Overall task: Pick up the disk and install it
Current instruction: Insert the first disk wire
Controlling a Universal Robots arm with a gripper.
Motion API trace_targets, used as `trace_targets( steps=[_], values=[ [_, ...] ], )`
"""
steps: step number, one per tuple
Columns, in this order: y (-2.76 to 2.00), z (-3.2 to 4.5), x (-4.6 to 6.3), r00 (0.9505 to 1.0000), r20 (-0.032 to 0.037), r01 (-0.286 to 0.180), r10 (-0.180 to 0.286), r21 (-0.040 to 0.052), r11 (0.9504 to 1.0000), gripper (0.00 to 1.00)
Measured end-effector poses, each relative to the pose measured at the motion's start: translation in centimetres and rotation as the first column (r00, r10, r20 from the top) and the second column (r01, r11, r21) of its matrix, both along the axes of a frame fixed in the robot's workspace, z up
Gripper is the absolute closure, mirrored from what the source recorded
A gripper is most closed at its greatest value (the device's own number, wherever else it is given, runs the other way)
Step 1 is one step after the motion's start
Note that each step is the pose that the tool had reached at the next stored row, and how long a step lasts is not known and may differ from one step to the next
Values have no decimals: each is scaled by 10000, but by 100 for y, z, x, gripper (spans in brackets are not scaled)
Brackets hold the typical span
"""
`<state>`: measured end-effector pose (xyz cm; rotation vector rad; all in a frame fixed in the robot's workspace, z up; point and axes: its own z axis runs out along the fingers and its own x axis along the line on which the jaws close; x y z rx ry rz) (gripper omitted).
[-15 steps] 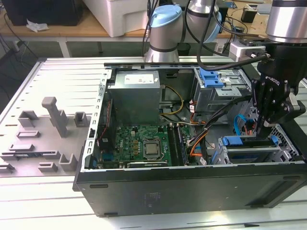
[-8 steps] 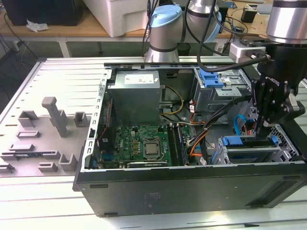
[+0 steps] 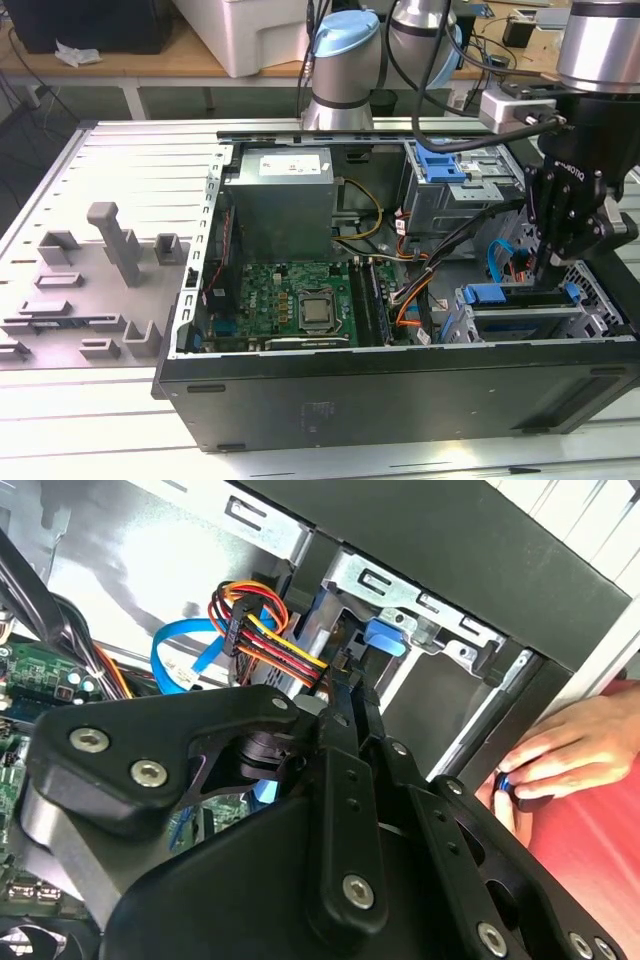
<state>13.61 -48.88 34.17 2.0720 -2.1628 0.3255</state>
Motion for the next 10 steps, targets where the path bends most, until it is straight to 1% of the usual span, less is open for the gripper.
trace_targets(
  steps=[4, 10],
  values=[
    [-2, 1, -1, 9998, 4, -176, 176, 2, 9998, 83],
    [-9, -1, -22, 9998, 20, -203, 203, 36, 9998, 83]
  ],
)
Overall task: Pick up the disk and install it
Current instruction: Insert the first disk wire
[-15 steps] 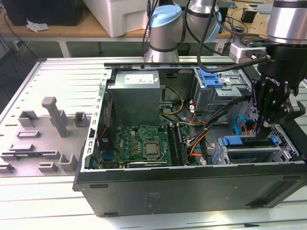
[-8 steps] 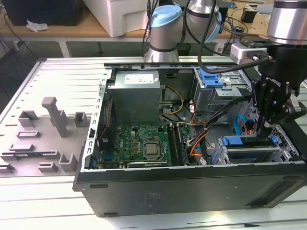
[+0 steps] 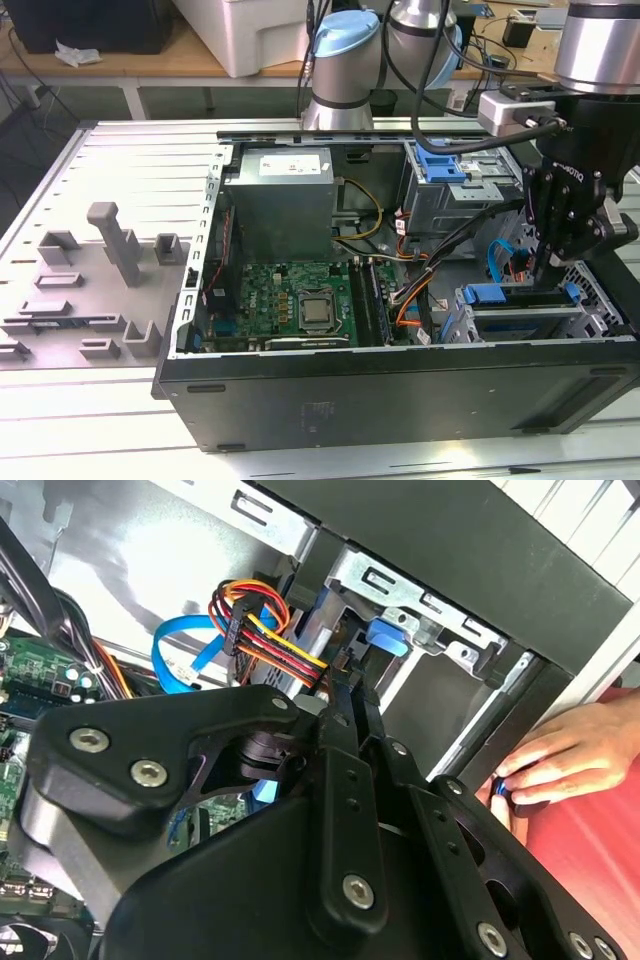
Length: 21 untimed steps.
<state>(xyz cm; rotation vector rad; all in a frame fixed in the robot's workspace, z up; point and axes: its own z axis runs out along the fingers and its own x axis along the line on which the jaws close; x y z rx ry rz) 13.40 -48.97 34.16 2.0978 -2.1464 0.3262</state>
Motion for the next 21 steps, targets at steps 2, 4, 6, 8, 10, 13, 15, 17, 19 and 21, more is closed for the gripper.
trace_targets(
  steps=[2, 4, 6, 8, 10, 13, 15, 17, 19, 21],
  values=[
    [-8, -1, -1, 10000, 1, -31, 31, 11, 10000, 83],
    [-15, -1, -1, 10000, 1, -56, 56, 20, 10000, 83],
    [-15, -1, -1, 10000, 1, -61, 61, 23, 10000, 83],
    [-15, -1, -1, 10000, 1, -62, 62, 22, 10000, 83],
    [-15, -3, -1, 10000, 1, -63, 63, 22, 10000, 83],
    [-16, -5, -10, 10000, 1, -61, 61, 24, 10000, 83],
    [-15, -5, -16, 10000, 2, -63, 63, 22, 10000, 83],
    [-15, -5, -17, 10000, 2, -64, 64, 23, 10000, 83],
    [-15, -5, -18, 10000, 1, -63, 63, 22, 10000, 83],
    [-15, -6, -10, 10000, 2, -64, 64, 24, 10000, 83]
  ],
)
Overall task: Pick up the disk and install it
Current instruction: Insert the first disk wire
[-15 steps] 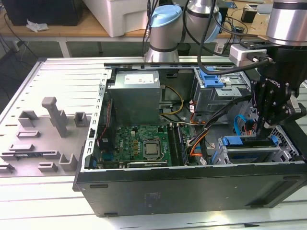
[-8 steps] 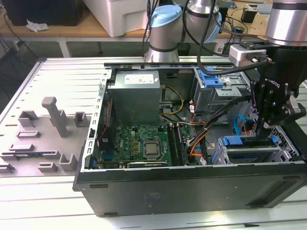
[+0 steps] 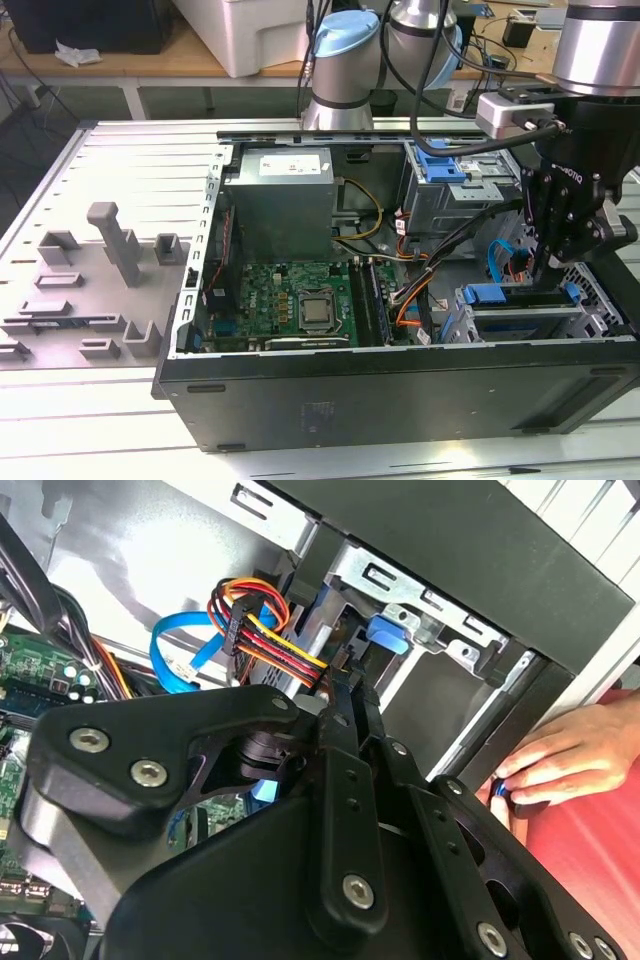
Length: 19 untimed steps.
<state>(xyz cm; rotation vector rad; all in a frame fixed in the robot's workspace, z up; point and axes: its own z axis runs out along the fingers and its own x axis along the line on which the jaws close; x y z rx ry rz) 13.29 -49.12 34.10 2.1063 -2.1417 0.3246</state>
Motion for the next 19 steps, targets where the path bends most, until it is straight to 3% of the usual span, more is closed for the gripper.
trace_targets(
  steps=[19],
  values=[
    [-9, -6, 0, 10000, 0, -3, 3, 20, 10000, 83]
  ],
)
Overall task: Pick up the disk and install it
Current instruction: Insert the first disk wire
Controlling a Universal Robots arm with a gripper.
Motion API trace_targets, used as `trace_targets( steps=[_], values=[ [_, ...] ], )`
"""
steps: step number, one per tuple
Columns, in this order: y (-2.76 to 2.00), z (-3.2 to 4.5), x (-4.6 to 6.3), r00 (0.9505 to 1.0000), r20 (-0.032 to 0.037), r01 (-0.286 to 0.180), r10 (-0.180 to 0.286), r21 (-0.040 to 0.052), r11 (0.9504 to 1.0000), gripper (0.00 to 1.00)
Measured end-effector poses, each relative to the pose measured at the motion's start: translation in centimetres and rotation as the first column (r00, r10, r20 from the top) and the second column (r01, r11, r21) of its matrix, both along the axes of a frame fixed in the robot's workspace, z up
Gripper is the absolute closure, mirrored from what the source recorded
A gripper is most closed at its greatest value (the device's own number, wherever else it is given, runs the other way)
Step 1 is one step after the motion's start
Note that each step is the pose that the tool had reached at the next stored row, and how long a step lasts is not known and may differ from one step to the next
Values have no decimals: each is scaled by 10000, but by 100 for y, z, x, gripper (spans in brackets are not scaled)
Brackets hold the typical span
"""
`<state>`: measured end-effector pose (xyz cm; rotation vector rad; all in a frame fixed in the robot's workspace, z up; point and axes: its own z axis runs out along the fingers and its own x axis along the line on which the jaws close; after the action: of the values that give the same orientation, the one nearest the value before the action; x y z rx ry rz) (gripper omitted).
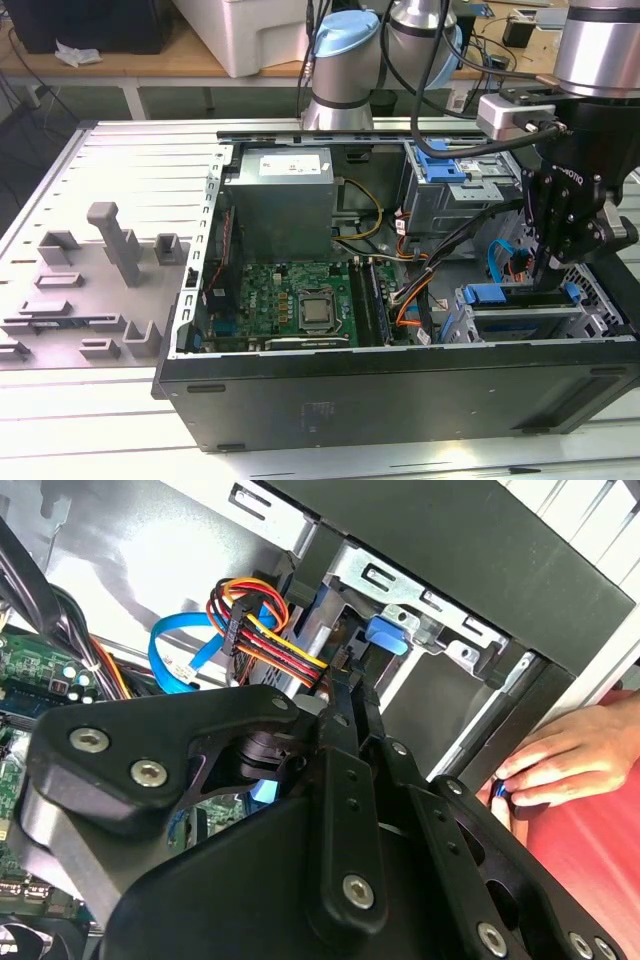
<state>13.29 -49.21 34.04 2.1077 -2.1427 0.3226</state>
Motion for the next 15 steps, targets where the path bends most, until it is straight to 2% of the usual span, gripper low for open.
trace_targets(
  steps=[5, 11, 15],
  values=[
    [0, -2, 4, 10000, 0, -21, 21, 3, 10000, 83],
    [-2, -3, 4, 10000, 0, -41, 41, 65, 10000, 83],
    [-7, -4, 4, 10000, 0, -42, 42, 74, 10000, 83]
  ],
)
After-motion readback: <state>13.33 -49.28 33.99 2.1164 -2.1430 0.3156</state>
